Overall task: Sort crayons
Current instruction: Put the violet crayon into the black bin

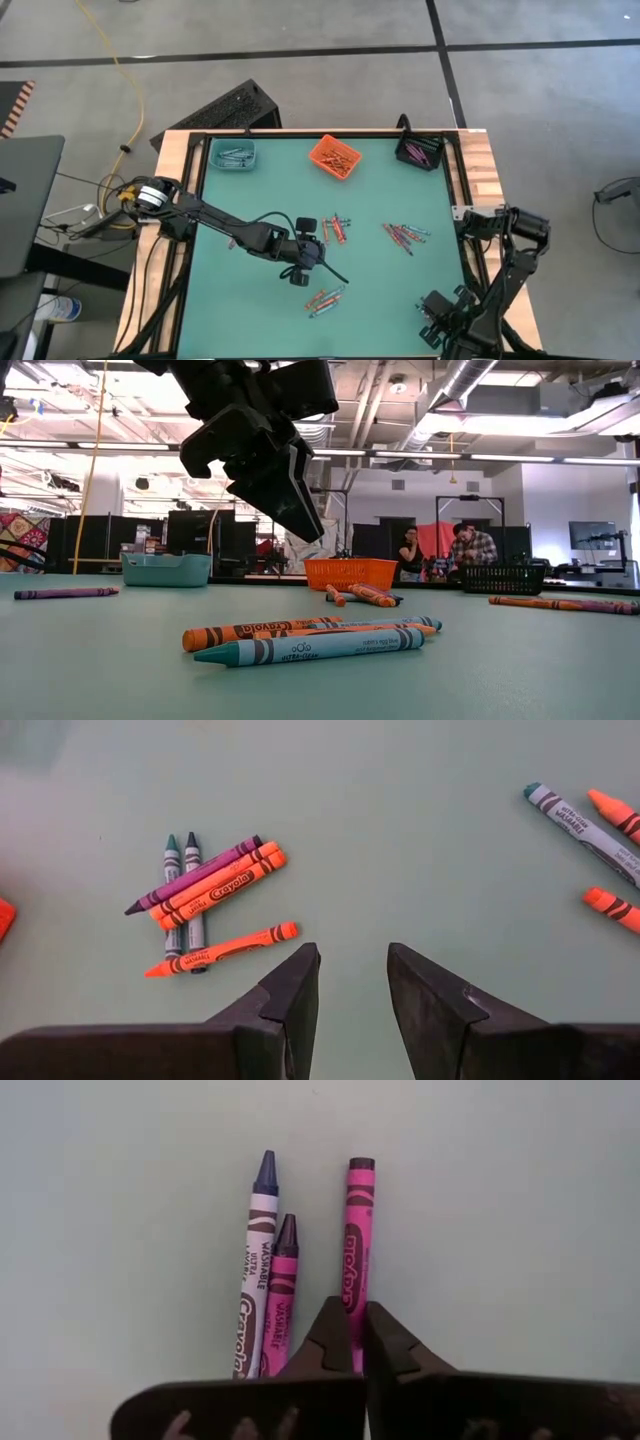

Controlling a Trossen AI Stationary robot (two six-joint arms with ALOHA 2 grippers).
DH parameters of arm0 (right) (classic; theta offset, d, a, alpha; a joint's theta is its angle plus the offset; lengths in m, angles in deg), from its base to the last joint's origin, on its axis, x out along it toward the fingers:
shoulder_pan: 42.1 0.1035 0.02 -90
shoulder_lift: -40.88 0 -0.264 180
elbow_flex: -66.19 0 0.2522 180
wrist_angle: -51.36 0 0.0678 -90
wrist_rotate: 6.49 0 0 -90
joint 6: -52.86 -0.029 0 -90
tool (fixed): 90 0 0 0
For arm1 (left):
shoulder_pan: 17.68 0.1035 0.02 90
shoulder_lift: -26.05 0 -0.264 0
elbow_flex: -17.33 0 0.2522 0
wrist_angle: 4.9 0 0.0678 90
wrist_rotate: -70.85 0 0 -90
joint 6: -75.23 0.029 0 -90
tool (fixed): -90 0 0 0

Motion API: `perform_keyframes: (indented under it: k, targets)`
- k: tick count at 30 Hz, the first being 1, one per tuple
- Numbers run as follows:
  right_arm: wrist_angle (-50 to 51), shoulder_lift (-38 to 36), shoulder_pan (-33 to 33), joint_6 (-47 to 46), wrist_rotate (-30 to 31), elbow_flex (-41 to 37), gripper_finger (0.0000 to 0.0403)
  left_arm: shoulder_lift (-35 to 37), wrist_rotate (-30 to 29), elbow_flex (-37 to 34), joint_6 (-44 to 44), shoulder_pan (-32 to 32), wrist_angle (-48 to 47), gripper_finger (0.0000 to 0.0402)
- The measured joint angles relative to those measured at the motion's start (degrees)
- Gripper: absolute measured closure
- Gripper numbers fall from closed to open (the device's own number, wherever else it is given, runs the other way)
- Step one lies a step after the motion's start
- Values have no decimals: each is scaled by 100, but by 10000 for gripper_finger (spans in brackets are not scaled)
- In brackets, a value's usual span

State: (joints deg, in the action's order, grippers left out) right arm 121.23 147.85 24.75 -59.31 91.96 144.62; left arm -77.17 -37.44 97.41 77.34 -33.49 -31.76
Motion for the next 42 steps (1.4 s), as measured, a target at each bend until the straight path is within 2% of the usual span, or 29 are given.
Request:
perform_keyframes:
  k: [10,22,28,34,42]
  targets:
    - [1182,-108,-324,535,72,677,402,0,-6,0,0,-2,0,290]
    - [2163,-117,-686,1048,1383,1299,403,0,-133,0,-31,20,122,290]
    - [2784,-126,-983,1405,1831,1553,403,0,-192,0,-35,29,109,290]
    - [2864,-128,-1609,2579,2255,1640,403,0,-188,0,-37,29,105,290]
    - [2851,-342,-2994,4897,2538,1647,403,0,-188,0,-39,29,103,290]
